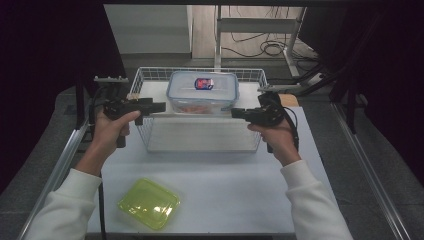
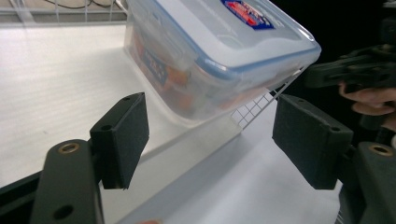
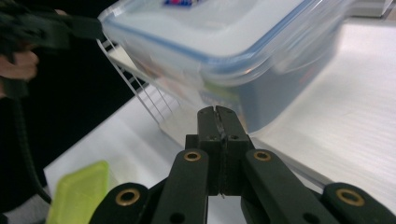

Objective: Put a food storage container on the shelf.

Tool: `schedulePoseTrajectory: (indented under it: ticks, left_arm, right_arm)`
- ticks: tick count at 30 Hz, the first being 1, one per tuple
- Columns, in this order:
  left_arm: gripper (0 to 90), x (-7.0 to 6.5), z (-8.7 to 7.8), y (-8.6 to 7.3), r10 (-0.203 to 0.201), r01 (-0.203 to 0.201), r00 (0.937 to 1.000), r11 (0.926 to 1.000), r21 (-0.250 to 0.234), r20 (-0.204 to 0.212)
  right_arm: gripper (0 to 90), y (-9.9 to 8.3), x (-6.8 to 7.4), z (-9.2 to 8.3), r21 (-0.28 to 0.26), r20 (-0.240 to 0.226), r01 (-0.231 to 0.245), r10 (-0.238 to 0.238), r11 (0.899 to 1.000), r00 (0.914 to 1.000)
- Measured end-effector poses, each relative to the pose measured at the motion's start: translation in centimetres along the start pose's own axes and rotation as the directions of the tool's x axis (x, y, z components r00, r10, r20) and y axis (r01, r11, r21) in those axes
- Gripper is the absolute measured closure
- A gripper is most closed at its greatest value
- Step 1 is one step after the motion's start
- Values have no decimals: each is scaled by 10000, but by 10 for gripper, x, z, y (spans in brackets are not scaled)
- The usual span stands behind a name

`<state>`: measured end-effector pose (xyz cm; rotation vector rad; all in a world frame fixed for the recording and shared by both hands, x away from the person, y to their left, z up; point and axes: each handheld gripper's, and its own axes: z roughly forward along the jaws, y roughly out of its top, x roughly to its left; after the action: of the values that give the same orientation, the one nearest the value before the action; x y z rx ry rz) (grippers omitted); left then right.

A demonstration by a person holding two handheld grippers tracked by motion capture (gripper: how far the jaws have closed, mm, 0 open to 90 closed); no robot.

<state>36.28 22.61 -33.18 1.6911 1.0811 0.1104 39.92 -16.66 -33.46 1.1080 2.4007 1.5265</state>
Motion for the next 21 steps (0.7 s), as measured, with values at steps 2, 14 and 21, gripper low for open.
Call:
schedulePoseTrajectory:
  ticks: [2, 14, 21]
  left_arm:
    - [272, 1, 0, -2, -20, 20, 10000, 10000, 4, 13]
    - [271, 4, -3, -11, -177, 177, 9998, 9998, 49, 111]
    - [281, -10, -7, -34, 155, -167, 9993, 9993, 332, 342]
  right_arm:
    - [888, 0, -2, 7, 15, -15, -42, 42, 10000, 10000]
    - [888, -2, -8, 14, -184, -104, -178, 176, 9997, 9998]
    - [789, -26, -1, -8, -376, -413, -51, 35, 9993, 9991]
